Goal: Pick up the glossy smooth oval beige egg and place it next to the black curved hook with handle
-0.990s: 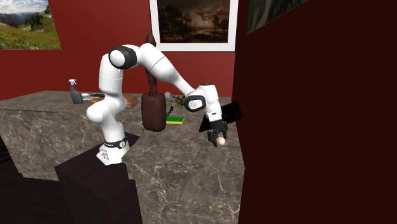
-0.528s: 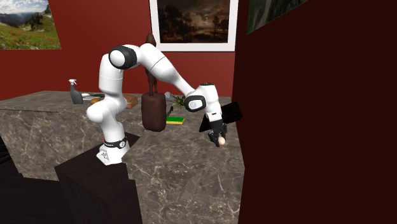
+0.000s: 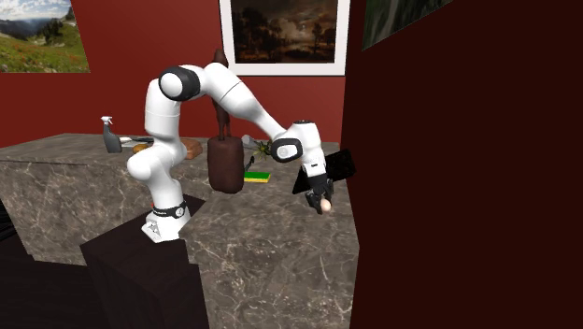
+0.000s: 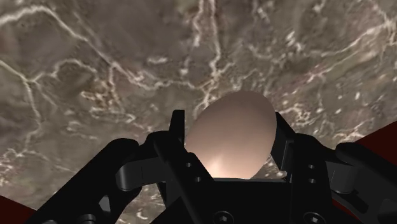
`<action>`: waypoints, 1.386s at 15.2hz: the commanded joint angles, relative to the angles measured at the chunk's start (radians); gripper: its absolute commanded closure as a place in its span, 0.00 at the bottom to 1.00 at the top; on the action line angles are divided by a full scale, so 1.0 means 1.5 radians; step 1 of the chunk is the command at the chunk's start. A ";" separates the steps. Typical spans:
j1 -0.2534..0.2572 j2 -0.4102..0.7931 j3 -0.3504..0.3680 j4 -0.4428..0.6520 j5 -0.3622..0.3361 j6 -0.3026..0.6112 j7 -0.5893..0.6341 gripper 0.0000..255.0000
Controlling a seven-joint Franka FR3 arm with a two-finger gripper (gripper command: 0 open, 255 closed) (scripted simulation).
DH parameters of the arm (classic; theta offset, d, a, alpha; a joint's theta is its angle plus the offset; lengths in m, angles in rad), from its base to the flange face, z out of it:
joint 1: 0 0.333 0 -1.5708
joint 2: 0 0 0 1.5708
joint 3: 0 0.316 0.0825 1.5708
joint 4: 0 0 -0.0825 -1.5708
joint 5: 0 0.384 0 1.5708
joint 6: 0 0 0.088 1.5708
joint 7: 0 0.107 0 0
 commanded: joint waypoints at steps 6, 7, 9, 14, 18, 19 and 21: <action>-0.004 -0.038 0.005 0.015 0.012 -0.052 -0.011 1.00; -0.004 -0.044 0.005 0.017 0.013 -0.060 -0.012 1.00; -0.005 -0.054 0.006 0.023 0.016 -0.076 -0.015 1.00; -0.006 -0.078 0.008 0.040 0.023 -0.117 -0.020 1.00; -0.006 -0.094 0.009 0.056 0.027 -0.150 -0.024 1.00; -0.007 -0.098 0.009 0.061 0.028 -0.158 -0.025 1.00; -0.007 -0.104 0.010 0.068 0.030 -0.171 -0.026 1.00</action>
